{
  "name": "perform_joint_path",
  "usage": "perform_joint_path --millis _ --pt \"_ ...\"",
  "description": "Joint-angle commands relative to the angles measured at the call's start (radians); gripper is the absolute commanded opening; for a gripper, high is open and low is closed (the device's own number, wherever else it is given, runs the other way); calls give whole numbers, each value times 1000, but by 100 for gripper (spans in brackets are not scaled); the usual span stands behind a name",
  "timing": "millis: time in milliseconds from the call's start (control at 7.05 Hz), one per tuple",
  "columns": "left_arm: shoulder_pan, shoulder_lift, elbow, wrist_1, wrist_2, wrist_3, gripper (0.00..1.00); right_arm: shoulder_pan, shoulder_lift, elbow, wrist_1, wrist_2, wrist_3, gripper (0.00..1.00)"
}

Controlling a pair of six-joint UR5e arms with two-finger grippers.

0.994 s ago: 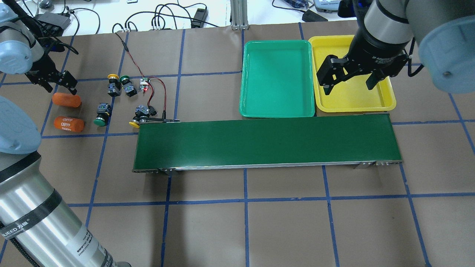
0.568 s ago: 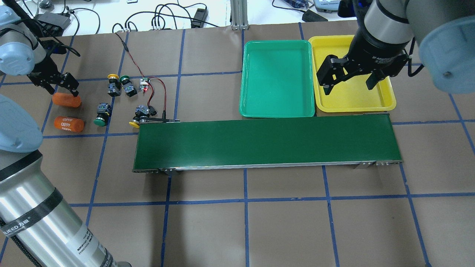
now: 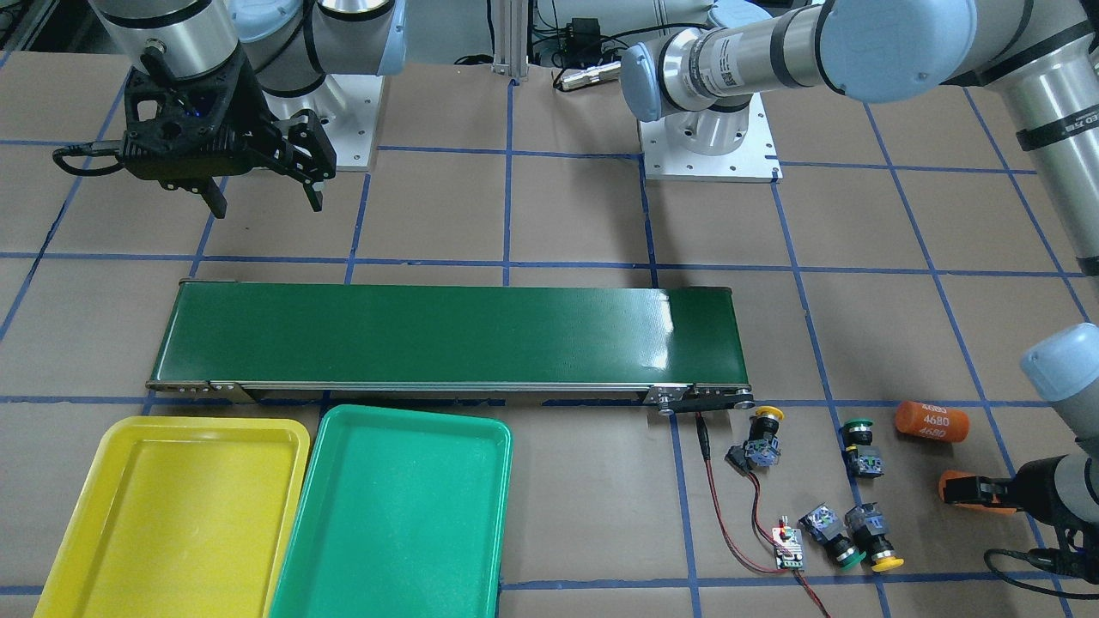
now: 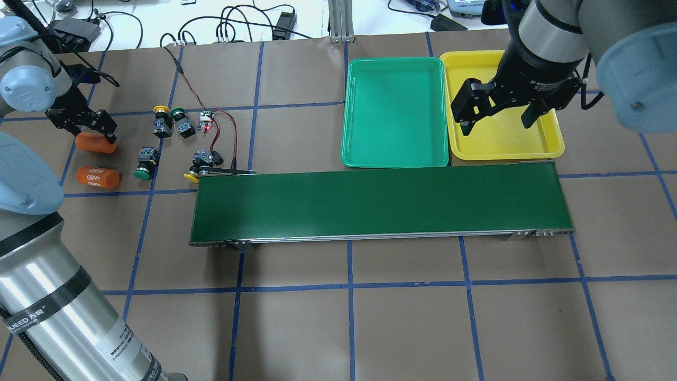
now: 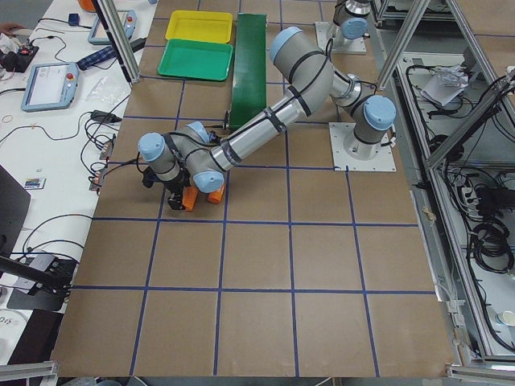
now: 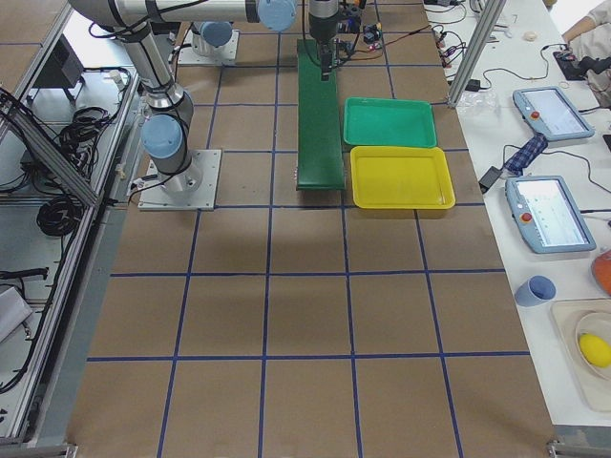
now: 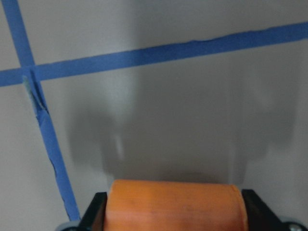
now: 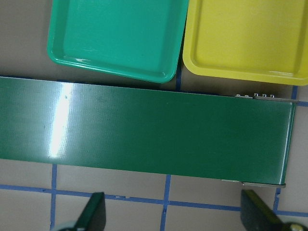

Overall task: Sort buttons by color to trays
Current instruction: 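Lower the left gripper onto the plain orange cylinder and grasp it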

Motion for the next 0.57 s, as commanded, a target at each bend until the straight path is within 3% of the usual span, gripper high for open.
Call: perform_joint_path --millis 0,142,426 --pt "-2 -1 0 -18 1 -1 43 0 0 0 -2 -1 0 100" --pt "-3 14 5 -49 -5 0 0 0 0 0 0 -1 0 100" --pt "-20 106 3 -190 -48 -23 0 0 0 0 0 -1 -1 100"
